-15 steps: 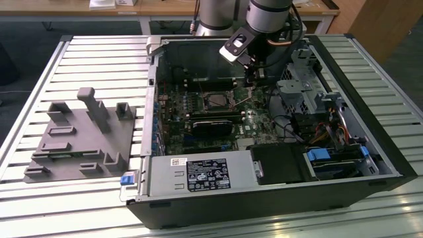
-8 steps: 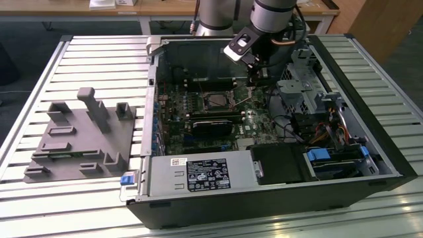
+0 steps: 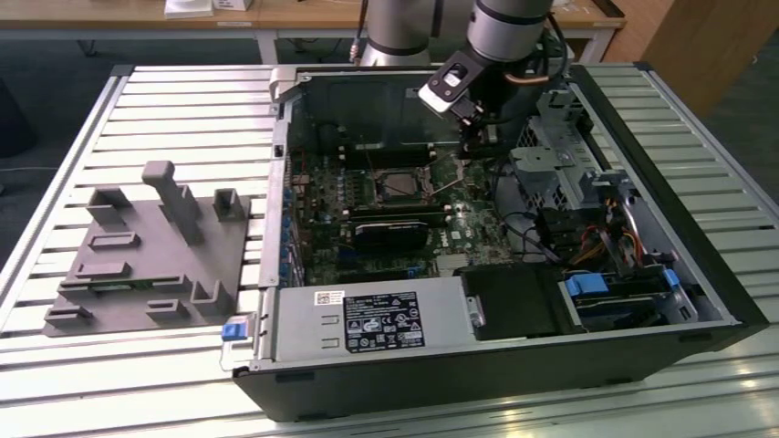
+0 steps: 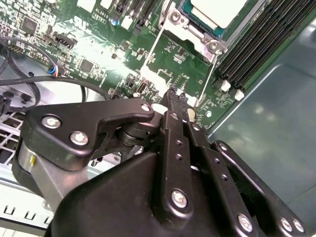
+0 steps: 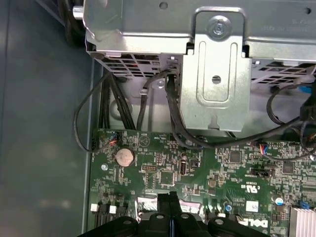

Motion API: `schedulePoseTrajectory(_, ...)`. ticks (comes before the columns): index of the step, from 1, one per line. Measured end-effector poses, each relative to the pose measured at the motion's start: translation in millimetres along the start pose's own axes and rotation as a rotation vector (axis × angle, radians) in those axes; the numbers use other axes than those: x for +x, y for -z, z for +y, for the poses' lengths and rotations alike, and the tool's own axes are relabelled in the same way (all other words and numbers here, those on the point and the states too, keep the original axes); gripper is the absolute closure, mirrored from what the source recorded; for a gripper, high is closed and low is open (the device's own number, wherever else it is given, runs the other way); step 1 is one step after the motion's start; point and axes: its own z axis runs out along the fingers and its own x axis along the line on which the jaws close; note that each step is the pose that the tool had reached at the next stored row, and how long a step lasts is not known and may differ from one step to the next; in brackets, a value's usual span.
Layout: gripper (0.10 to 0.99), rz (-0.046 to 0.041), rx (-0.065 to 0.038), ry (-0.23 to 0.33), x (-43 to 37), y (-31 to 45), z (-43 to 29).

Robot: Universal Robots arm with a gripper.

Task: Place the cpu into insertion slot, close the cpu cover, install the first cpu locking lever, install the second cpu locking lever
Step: 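Close the cpu cover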

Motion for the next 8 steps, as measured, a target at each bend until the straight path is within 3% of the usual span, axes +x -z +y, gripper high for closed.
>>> schedulePoseTrajectory(8, 0.98, -0.0004, 0.001, -0.005, 1.0, -3.4, 6.9)
